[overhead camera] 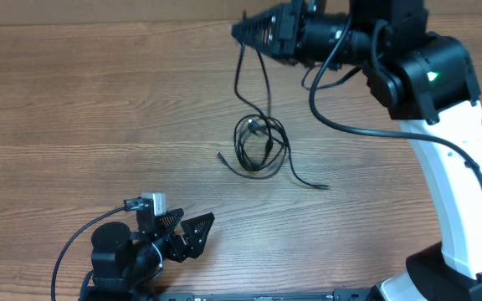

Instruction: Untangle cables

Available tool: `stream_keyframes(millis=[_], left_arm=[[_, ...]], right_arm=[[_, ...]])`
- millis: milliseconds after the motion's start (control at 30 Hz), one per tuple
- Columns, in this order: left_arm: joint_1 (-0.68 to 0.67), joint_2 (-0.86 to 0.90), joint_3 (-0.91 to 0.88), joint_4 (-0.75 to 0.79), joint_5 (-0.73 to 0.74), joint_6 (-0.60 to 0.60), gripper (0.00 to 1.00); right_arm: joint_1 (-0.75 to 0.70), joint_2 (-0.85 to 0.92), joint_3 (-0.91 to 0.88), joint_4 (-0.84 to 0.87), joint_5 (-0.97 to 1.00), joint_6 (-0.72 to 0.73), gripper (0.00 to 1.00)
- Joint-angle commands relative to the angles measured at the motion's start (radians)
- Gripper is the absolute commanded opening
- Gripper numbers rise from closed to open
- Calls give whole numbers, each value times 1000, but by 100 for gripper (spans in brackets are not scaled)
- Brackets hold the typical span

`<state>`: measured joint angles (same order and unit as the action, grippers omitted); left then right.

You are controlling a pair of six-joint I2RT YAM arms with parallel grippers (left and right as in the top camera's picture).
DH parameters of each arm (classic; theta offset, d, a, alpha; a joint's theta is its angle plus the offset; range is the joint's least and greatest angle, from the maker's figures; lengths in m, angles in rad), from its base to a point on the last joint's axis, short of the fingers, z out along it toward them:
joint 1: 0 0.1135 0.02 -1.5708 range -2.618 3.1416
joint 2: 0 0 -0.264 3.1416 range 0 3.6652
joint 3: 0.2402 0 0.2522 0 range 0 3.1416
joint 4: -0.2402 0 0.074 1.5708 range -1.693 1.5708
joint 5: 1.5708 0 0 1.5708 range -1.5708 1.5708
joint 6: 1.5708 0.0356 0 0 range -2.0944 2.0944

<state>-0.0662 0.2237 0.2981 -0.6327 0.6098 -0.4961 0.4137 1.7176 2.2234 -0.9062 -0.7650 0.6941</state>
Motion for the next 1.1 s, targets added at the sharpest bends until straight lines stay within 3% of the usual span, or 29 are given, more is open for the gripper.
stream_keyframes(millis=[0, 133, 267, 533, 633, 833, 1067], left_arm=[[-6, 1, 18, 1, 8, -5, 100], [-6, 1, 18, 1, 8, -5, 100], [-6, 1, 18, 1, 8, -5, 100], [-6, 1, 18, 1, 8, -5, 99], [-6, 1, 18, 1, 8, -5, 100], [-6, 1, 18, 1, 8, -5, 100], [-6, 1, 18, 1, 8, -5, 100]], right_arm=[[-38, -69, 17, 61, -96, 39, 4], [-44, -84, 16, -57, 74, -42, 4], [-13, -61, 14, -306, 353, -77, 4], [60, 45, 14, -461, 346, -78, 4], [69, 54, 14, -414, 256, -87, 4], [32, -1, 43, -155, -110, -142, 4], [-70, -101, 88, 266, -307, 19, 4]])
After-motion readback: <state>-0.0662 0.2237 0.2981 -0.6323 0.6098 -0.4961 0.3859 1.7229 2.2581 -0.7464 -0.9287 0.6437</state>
